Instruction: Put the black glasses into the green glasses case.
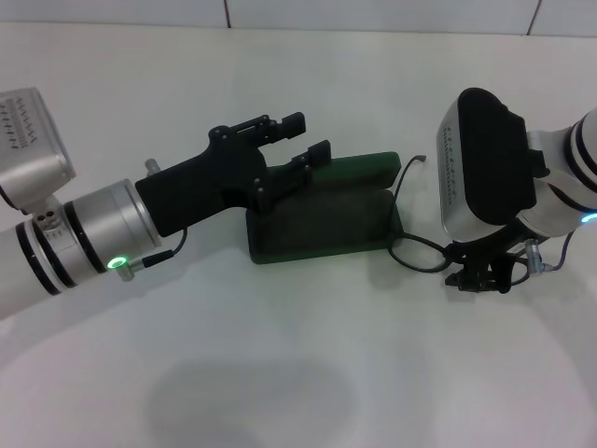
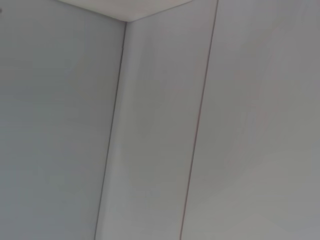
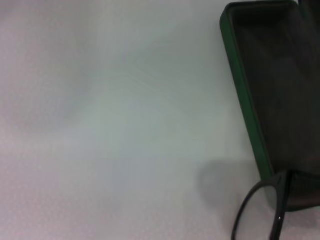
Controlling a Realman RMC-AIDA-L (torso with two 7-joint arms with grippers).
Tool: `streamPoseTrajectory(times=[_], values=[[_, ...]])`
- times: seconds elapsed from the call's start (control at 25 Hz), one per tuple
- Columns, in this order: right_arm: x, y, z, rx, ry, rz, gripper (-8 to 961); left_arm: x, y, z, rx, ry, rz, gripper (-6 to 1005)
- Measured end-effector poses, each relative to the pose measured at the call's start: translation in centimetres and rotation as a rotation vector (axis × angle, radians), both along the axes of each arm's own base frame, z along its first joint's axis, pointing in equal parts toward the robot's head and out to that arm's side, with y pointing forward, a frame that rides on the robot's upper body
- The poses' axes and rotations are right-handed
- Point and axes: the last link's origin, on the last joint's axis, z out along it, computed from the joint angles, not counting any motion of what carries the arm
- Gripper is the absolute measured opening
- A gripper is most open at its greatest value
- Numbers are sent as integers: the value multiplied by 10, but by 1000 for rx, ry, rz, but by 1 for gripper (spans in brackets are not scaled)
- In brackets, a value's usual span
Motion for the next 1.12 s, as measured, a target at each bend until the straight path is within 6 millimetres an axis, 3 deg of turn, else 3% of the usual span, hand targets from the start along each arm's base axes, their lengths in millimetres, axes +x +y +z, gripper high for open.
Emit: streamPoseTrajectory(times=[0.4,0.6,0.68,0.92,1.12], values=[[-1,0,7,27,43,-8,217,-1,-2,-1,-6,0,1,505],[-3,-2,40,109,124,-21,97,-3,-5,0,-11,-3,-2,505],[-1,-3,50,136,155,-21,97,-3,-7,0,-13,-9,-7,505],[14,-16,60,130,371,28,96,5,-19,11,-55,-98,-67,505],[40,-36,46,57,628,120,96,19,-9,31,-184,-183,-59,505]])
